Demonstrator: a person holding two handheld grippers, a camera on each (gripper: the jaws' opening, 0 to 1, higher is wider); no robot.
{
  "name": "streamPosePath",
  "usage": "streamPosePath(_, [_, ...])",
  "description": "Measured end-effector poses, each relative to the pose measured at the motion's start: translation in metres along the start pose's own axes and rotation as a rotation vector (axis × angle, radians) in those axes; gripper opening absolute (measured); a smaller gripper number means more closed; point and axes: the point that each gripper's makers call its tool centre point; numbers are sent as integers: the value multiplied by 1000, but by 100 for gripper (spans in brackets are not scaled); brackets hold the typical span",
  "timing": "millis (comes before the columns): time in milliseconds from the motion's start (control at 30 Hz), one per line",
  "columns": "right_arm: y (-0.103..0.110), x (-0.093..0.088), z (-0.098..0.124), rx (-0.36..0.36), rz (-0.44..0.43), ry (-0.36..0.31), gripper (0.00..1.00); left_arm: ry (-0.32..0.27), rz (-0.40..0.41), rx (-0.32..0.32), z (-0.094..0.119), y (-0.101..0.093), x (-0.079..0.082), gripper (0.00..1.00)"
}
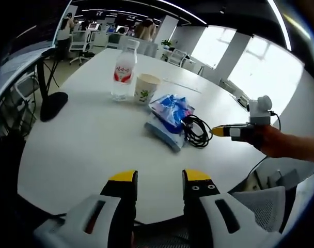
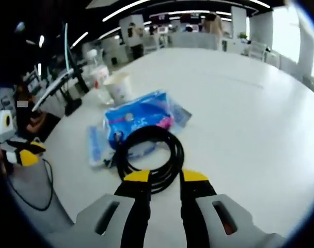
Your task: Arrange the tabletop items into an orderly group along one side of the table until the central work area is clear of visible clutter.
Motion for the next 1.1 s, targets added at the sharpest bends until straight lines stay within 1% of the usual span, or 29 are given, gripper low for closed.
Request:
streamPosePath(233, [-10,3,-12,-24,-76,-13,18,-3,18,17,2,6,-1,33])
streamPosePath(333, [-16,2,-18,-42,-131,-20,17,-3,23,22,2,7,-1,33])
streamPosePath(433, [-16,5,-20,-46,-141,-34,17,-7,26,26,3,7,0,33])
streamPosePath(633, [-18,3,-29,-50,-154,-24,17,-10,37,32,3,9,0,33])
streamPosePath(733, [-19,1,-30,-57,-167,-22,17,-10,37,34,3,10,0,33])
streamPosePath(1100, [-21,2,-34,-81,-164,-21,17,-5,41,38,4,12,-2,33])
Point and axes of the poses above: the point that each gripper's makers call its tool centre point, and the gripper's own axes: z roughly backward along the fingers, y roughly to its left, x roughly out of its top, and after that the axes turned 9 degrees about x, right-handed
